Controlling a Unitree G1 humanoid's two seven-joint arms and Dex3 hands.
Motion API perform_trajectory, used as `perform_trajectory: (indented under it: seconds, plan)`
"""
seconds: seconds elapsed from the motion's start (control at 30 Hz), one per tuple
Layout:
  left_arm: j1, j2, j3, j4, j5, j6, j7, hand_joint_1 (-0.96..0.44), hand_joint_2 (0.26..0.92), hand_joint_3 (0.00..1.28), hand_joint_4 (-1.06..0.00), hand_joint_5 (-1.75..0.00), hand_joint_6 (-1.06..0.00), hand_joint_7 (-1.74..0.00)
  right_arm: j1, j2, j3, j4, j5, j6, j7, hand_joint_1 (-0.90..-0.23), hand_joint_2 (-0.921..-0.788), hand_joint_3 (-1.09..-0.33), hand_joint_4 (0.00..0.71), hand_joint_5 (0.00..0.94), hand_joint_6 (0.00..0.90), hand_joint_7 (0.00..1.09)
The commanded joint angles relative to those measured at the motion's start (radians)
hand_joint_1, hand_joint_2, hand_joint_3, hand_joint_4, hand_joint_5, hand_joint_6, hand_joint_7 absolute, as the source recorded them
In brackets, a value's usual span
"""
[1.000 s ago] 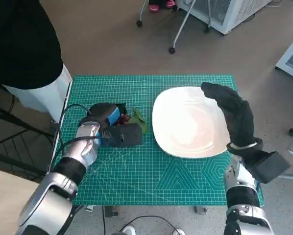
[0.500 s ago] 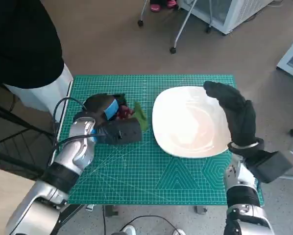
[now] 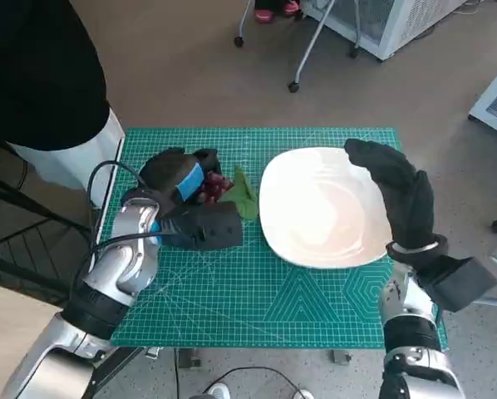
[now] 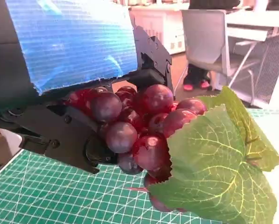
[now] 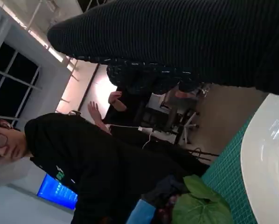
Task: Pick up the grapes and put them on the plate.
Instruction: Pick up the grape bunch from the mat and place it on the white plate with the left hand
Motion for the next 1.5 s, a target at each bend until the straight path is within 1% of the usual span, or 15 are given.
perform_trajectory:
  seconds: [0.03, 0.33, 0.53, 0.63, 0.8, 0.87, 0.97, 1.07, 1.13, 1.23, 1.3, 1.5]
  plan:
    - [0.004, 0.002, 0.005, -0.015, 0.020, -0.020, 0.023, 0.00, 0.921, 0.20, -0.55, -1.39, -0.48, -1.24, 0.004, -0.004, -0.005, 0.007, 0.010, 0.015, 0.015, -0.486, -0.921, -0.542, 0.242, 0.002, 0.205, 0.00]
    - [-0.019, 0.004, 0.017, -0.043, 0.020, -0.029, 0.012, 0.00, 0.921, 0.20, -0.58, -1.36, -0.45, -1.26, 0.007, -0.010, -0.009, 0.005, 0.012, 0.018, 0.017, -0.484, -0.921, -0.543, 0.242, 0.001, 0.211, 0.01]
    - [-0.038, 0.010, 0.024, -0.091, 0.027, -0.030, -0.005, 0.00, 0.921, 0.19, -0.59, -1.35, -0.47, -1.24, 0.011, -0.014, -0.011, -0.003, 0.011, 0.021, 0.015, -0.484, -0.921, -0.544, 0.244, 0.002, 0.213, 0.01]
    - [-0.053, 0.004, 0.023, -0.101, 0.031, -0.033, -0.012, 0.00, 0.921, 0.19, -0.58, -1.38, -0.48, -1.21, 0.015, -0.016, -0.012, -0.009, 0.010, 0.022, 0.014, -0.485, -0.921, -0.544, 0.244, 0.002, 0.214, 0.01]
    - [-0.087, -0.029, 0.014, -0.087, 0.039, -0.033, -0.017, 0.00, 0.921, 0.20, -0.54, -1.47, -0.50, -1.15, 0.023, -0.019, -0.012, -0.023, 0.009, 0.020, 0.010, -0.484, -0.921, -0.543, 0.246, 0.002, 0.216, 0.01]
    - [-0.105, -0.050, 0.008, -0.076, 0.041, -0.032, -0.017, 0.00, 0.921, 0.21, -0.51, -1.46, -0.50, -1.19, 0.026, -0.020, -0.012, -0.029, 0.008, 0.019, 0.007, -0.484, -0.921, -0.543, 0.246, 0.002, 0.217, 0.01]
    - [-0.130, -0.082, -0.003, -0.058, 0.043, -0.033, -0.016, 0.00, 0.921, 0.22, -0.49, -1.41, -0.49, -1.29, 0.032, -0.022, -0.011, -0.039, 0.007, 0.019, 0.003, -0.486, -0.921, -0.543, 0.246, 0.002, 0.217, 0.01]
    - [-0.152, -0.109, -0.015, -0.039, 0.048, -0.047, -0.007, 0.00, 0.921, 0.22, -0.48, -1.39, -0.48, -1.33, 0.038, -0.025, -0.011, -0.052, 0.007, 0.019, -0.002, -0.488, -0.921, -0.542, 0.247, 0.002, 0.218, 0.01]
    - [-0.166, -0.123, -0.023, -0.021, 0.050, -0.062, 0.000, 0.00, 0.921, 0.22, -0.49, -1.40, -0.49, -1.30, 0.043, -0.026, -0.011, -0.061, 0.007, 0.020, -0.005, -0.490, -0.921, -0.542, 0.248, 0.002, 0.219, 0.01]
    - [-0.197, -0.147, -0.039, 0.027, 0.054, -0.091, 0.013, 0.00, 0.921, 0.22, -0.49, -1.48, -0.50, -1.19, 0.051, -0.028, -0.011, -0.075, 0.008, 0.018, -0.010, -0.492, -0.921, -0.542, 0.249, 0.002, 0.220, 0.01]
    - [-0.221, -0.164, -0.050, 0.068, 0.056, -0.114, 0.025, 0.00, 0.921, 0.22, -0.50, -1.50, -0.50, -1.16, 0.056, -0.031, -0.012, -0.083, 0.008, 0.017, -0.014, -0.493, -0.921, -0.542, 0.249, 0.003, 0.220, 0.01]
    - [-0.296, -0.223, -0.075, 0.202, 0.050, -0.168, 0.052, 0.00, 0.921, 0.19, -0.55, -1.43, -0.51, -1.16, 0.071, -0.035, -0.009, -0.110, 0.000, 0.014, -0.041, -0.493, -0.921, -0.544, 0.250, 0.002, 0.221, 0.01]
